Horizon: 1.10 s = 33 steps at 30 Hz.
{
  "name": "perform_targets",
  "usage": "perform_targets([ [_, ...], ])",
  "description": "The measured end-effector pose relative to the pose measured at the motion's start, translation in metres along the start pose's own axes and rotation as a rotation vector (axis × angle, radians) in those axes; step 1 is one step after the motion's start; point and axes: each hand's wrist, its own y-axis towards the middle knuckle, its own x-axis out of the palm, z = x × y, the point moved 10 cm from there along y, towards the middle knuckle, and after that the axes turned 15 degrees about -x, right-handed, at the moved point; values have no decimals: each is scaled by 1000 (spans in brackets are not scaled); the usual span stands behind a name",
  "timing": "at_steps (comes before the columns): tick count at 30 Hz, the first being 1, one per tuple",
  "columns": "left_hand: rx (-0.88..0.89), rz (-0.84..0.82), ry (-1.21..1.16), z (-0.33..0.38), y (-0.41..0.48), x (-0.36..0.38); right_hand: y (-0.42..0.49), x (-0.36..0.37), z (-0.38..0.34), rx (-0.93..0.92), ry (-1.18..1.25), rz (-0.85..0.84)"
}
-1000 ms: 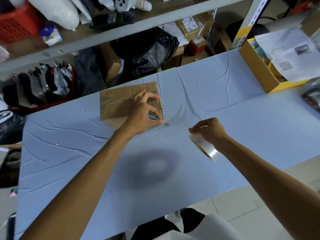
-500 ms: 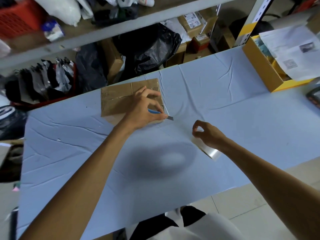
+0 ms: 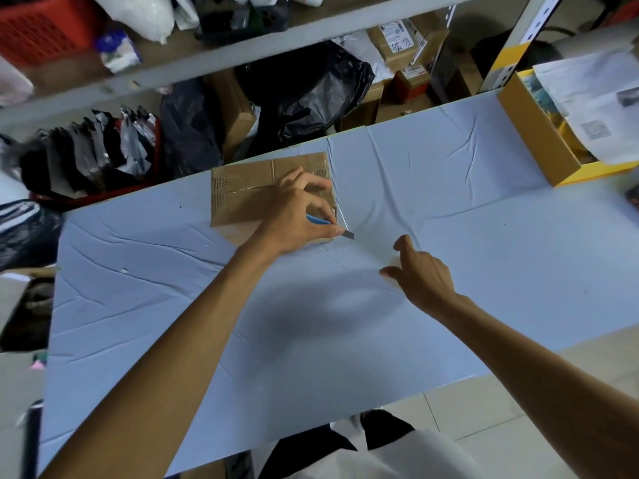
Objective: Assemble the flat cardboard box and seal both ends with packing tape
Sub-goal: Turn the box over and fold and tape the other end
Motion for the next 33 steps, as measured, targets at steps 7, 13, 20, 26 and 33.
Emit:
perform_targets([
  [7,106,93,38,8,-14,-6,20,-11,-11,-165,54,179],
  [13,111,159,-139,-14,-37,7,27,25,-3,-203,-50,-12],
  [20,-272,2,-248,-79,-32,69,22,27,2,-141,-122,4],
  [26,-489,45,-55,-137,-24,112,47,4,7,147,666,276],
  [33,-321,-1,96,-130,-24,115,62,1,-32,194,1032,195],
])
